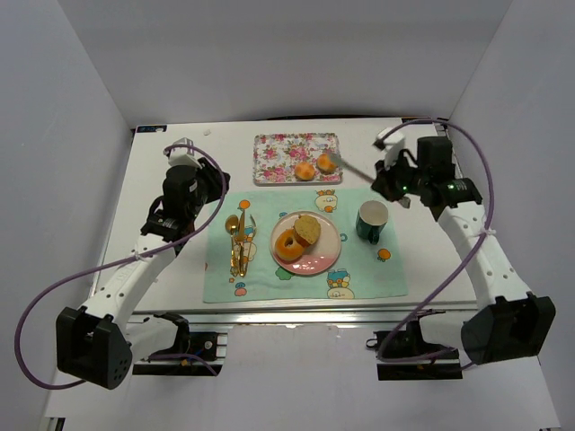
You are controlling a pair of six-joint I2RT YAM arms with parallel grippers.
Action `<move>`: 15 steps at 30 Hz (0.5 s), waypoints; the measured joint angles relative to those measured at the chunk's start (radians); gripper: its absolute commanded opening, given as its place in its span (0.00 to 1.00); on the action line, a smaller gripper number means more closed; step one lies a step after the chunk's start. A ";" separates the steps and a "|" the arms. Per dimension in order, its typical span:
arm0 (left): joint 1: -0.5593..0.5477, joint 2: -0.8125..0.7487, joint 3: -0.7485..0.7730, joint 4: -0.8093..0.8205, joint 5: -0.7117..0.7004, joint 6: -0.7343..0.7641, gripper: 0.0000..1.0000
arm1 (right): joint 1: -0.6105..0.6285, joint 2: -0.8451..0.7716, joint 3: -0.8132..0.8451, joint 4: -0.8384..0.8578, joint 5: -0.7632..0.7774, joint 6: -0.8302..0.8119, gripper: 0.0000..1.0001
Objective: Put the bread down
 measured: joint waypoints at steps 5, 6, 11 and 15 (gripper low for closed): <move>0.000 0.023 0.000 0.016 0.036 -0.003 0.06 | -0.171 0.013 -0.117 0.240 0.185 0.168 0.00; 0.000 0.029 0.000 0.020 0.047 -0.004 0.08 | -0.192 0.011 -0.160 0.282 0.220 0.180 0.00; 0.000 0.046 0.000 0.029 0.085 -0.008 0.47 | -0.291 0.117 -0.328 0.394 0.311 0.224 0.00; 0.000 0.047 0.000 0.027 0.100 -0.008 0.79 | -0.366 0.210 -0.394 0.467 0.335 0.246 0.05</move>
